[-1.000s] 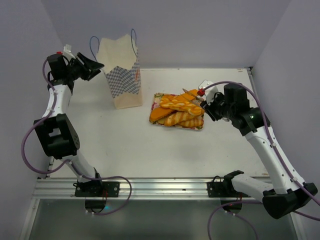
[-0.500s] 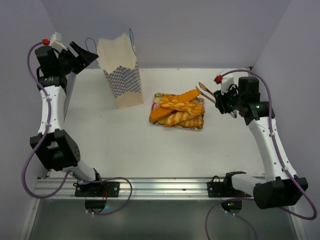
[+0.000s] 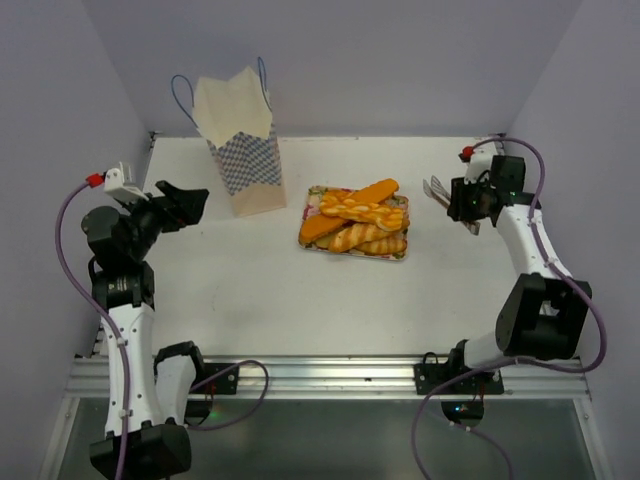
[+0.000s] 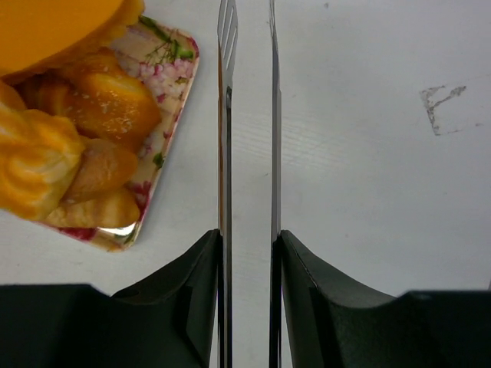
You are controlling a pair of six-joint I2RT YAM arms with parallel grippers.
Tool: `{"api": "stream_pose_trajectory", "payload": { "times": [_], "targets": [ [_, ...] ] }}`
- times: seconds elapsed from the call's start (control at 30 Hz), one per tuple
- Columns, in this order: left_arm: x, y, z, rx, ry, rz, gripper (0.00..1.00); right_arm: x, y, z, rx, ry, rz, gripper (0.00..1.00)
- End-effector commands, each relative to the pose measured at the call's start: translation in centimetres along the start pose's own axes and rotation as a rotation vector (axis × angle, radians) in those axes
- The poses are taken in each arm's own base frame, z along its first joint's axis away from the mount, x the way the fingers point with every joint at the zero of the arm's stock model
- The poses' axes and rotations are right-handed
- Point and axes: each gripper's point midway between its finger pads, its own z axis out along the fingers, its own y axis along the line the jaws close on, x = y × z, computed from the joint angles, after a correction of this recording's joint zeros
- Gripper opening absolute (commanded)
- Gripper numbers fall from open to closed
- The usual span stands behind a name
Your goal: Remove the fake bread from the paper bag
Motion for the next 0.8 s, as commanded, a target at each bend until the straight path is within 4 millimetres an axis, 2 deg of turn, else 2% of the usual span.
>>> {"api": "stream_pose_trajectory", "payload": {
  "times": [0.0, 0.13, 0.3, 0.4, 0.43, 0.47, 0.5, 0.53, 0.57, 0.63, 0.67, 0.7, 0.77],
  "targets": [
    [2.5, 1.9, 0.1, -0.036, 0.020, 0.015, 1.00, 0.2, -2.2, 2.7, 0.064, 0.001, 0.025, 0.40],
    [3.7, 2.3, -0.3, -0.041, 0.049, 0.034, 1.00, 3.1, -4.3, 4.5, 0.141, 0.096, -0.012, 0.41],
    [4.2, 2.1, -0.3, -0.029, 0.060, 0.048, 1.00, 6.9, -4.5, 6.2, 0.116, 0.226, -0.055, 0.43],
    [4.4, 1.9, -0.4, -0.025, 0.067, 0.058, 1.00, 9.5, -4.4, 7.1, 0.090, 0.327, -0.064, 0.48],
    [4.4, 1.8, -0.4, -0.023, 0.067, 0.064, 1.00, 10.4, -4.4, 7.5, 0.080, 0.353, -0.068, 0.54],
    [4.5, 1.8, -0.4, -0.023, 0.071, 0.066, 1.00, 10.8, -4.3, 7.6, 0.076, 0.365, -0.069, 0.57],
    [4.6, 1.8, -0.5, -0.024, 0.076, 0.066, 1.00, 11.0, -4.3, 7.7, 0.073, 0.370, -0.068, 0.59],
    [4.6, 1.7, -0.6, -0.023, 0.075, 0.069, 1.00, 11.3, -4.2, 7.7, 0.068, 0.376, -0.066, 0.66],
    [4.7, 1.7, -0.6, -0.022, 0.077, 0.071, 1.00, 11.2, -4.1, 7.6, 0.067, 0.369, -0.068, 0.67],
    [4.9, 1.7, -0.6, -0.022, 0.085, 0.070, 1.00, 10.9, -4.2, 7.4, 0.071, 0.361, -0.070, 0.77],
    [5.0, 1.7, -0.6, -0.021, 0.086, 0.070, 1.00, 10.4, -4.2, 7.0, 0.082, 0.345, -0.072, 0.89],
    [5.0, 1.6, -0.6, -0.019, 0.089, 0.069, 1.00, 10.1, -4.4, 6.6, 0.097, 0.337, -0.076, 0.97],
    [5.0, 1.6, -0.7, -0.019, 0.093, 0.074, 1.00, 9.2, -4.6, 5.8, 0.112, 0.306, -0.084, 0.99]
  ]
}}
